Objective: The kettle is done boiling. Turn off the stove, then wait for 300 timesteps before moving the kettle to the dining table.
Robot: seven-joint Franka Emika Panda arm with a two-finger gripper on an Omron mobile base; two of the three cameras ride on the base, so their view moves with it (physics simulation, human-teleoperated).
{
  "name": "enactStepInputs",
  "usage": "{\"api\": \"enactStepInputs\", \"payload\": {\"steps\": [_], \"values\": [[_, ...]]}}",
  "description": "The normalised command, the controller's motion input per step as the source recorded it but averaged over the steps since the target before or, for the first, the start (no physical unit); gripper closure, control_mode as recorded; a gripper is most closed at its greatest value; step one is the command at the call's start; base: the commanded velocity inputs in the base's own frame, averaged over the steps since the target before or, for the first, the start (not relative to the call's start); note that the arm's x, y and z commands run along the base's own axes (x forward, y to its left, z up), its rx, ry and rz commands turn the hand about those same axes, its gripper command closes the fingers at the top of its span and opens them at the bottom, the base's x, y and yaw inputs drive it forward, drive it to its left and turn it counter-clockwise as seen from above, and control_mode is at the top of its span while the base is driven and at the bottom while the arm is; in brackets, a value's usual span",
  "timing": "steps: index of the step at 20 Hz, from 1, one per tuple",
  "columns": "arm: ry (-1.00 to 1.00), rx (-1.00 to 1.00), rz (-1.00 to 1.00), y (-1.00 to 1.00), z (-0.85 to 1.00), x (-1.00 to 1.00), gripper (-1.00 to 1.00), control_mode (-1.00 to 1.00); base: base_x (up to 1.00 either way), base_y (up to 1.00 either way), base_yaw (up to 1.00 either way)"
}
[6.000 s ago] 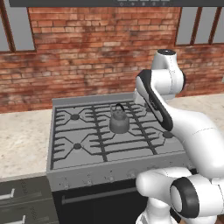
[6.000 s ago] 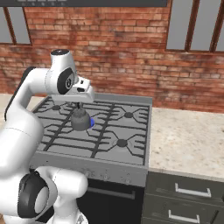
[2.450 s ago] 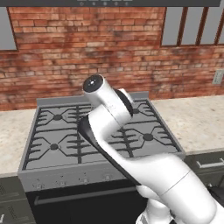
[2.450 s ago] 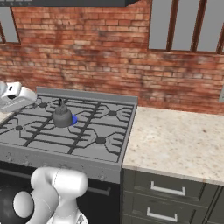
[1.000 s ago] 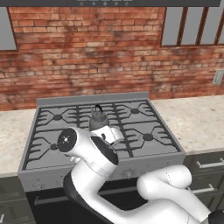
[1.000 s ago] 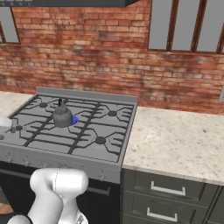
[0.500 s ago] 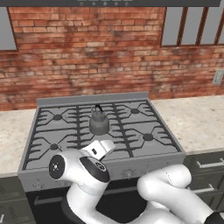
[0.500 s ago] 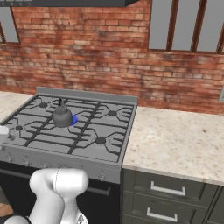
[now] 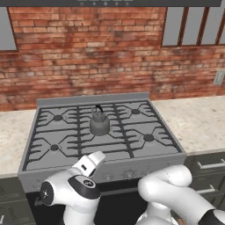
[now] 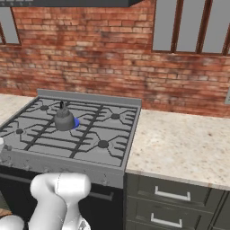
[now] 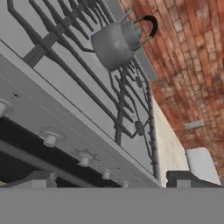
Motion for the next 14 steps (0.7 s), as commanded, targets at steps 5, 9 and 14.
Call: {"api": "enactStepInputs", "payload": {"steps": [5,9,14], "values": [[0.0,-0.13,0.05,0.1,-0.37,0.0,-1.0,-1.0,0.0,0.0,0.0],[-0.02,-0.1,0.04,0.01,-0.27,0.0,-1.0,-1.0,0.0,0.0,0.0],[-0.03,-0.09,0.02,0.0,-0.29,0.02,-1.0,-1.0,0.0,0.0,0.0]]}}
